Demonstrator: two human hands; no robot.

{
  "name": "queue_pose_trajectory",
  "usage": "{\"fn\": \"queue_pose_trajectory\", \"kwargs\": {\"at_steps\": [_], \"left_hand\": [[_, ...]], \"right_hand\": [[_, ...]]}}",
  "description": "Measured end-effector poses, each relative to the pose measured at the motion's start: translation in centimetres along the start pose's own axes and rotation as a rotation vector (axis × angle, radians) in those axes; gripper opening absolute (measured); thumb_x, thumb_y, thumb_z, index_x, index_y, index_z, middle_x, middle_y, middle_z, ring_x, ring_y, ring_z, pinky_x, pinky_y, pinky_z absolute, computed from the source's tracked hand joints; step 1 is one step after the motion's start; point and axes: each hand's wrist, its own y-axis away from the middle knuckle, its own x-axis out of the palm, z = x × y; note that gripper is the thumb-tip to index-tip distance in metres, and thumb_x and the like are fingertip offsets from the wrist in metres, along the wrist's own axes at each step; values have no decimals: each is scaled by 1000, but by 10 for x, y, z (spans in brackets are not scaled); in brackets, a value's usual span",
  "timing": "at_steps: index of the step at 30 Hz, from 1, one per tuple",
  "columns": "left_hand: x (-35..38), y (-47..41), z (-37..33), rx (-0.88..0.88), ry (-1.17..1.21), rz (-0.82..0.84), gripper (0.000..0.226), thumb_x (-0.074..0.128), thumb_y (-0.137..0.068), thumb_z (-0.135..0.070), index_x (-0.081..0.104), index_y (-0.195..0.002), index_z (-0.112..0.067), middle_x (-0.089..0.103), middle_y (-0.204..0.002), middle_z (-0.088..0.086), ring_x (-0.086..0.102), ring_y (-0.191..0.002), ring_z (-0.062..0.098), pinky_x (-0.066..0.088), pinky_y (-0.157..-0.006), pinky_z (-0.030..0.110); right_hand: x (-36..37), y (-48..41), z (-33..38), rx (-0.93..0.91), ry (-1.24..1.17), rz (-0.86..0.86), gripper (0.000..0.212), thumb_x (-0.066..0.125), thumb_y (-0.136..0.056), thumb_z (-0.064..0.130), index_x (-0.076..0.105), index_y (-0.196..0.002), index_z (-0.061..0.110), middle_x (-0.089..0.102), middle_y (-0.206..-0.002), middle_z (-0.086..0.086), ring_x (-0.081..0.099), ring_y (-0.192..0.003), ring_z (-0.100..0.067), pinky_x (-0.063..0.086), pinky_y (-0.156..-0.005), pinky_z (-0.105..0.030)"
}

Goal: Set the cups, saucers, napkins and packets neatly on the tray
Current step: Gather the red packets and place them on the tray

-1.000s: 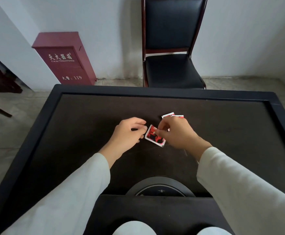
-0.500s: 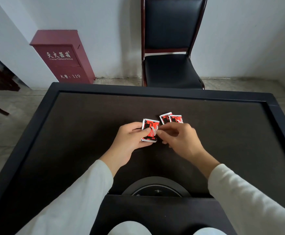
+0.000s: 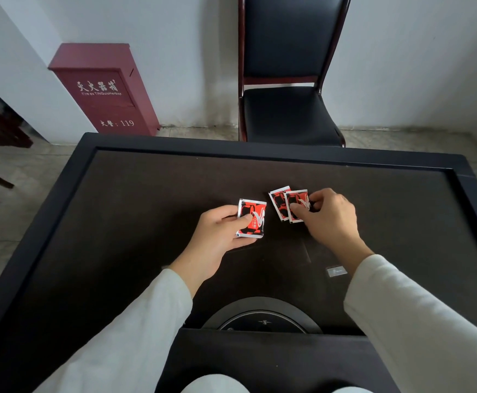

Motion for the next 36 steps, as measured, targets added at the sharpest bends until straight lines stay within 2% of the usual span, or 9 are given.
{"fn": "queue_pose_trajectory", "kwargs": {"at_steps": [5, 7, 10, 12, 14, 20, 24, 29, 36], "left_hand": [[-3, -4, 5, -6, -21, -2, 26, 71, -94, -7, 71, -120, -11, 75, -114, 10, 76, -102, 25, 64, -86, 43], [-3, -5, 5, -7, -9, -13, 24, 71, -93, -7, 72, -117, -13, 76, -113, 9, 76, -101, 24, 64, -84, 42], [-2, -6, 5, 2, 8, -8, 24, 71, -94, -7, 72, -117, -14, 77, -111, 8, 77, -100, 24, 64, -84, 41], [-1, -5, 5, 7, 23, 0, 24, 68, -96, -8, 72, -119, -12, 77, -111, 9, 77, -99, 24, 64, -86, 42], [2, -3, 5, 14, 46, 21, 23, 65, -98, -9, 72, -120, -12, 77, -111, 10, 77, -98, 25, 64, -85, 42], [6, 2, 2, 40, 102, 59, 18, 62, -101, -14, 72, -116, -14, 79, -108, 11, 78, -98, 25, 64, -81, 39], [5, 4, -1, 50, 114, 72, 21, 64, -99, -11, 72, -118, -11, 78, -109, 12, 77, -100, 26, 64, -79, 39], [8, 4, -3, 79, 98, 78, 25, 63, -99, -8, 71, -123, -11, 77, -112, 11, 76, -103, 27, 64, -80, 40], [8, 4, -3, 96, 73, 97, 24, 64, -98, -6, 72, -119, -15, 78, -113, 7, 76, -104, 24, 64, -84, 41]], "right_hand": [[4, 2, -1, 57, -168, -25, 37, 81, -83, 39, 66, -109, 18, 62, -89, 11, 56, -73, 0, 38, -58, -15], [3, 6, -4, 89, -302, -64, 25, 79, -85, 36, 67, -104, 23, 63, -82, 17, 61, -77, 1, 42, -61, -14], [3, 16, -3, 149, -603, -66, 7, 75, -88, 32, 70, -90, 27, 75, -79, 11, 71, -83, -3, 52, -70, -23], [5, 27, 3, 140, -814, 18, 2, 74, -88, 26, 73, -88, 24, 78, -81, 11, 72, -77, 0, 53, -65, -23], [7, 37, 8, 79, -901, 104, 2, 75, -89, 20, 74, -88, 19, 78, -82, 7, 71, -72, -1, 52, -57, -19], [17, 53, 18, 25, -779, 62, 10, 82, -82, 30, 76, -81, 23, 77, -78, 4, 74, -68, -10, 61, -60, -27], [16, 52, 20, -2, -630, 19, 11, 83, -79, 37, 77, -77, 29, 76, -73, 12, 73, -70, -7, 63, -73, -36], [13, 53, 26, -83, -551, -2, 12, 85, -77, 39, 77, -75, 30, 75, -68, 16, 72, -67, 0, 60, -68, -26], [10, 51, 29, -131, -492, 1, 14, 85, -78, 40, 79, -77, 28, 74, -67, 12, 72, -66, -3, 60, -66, -24]]}}
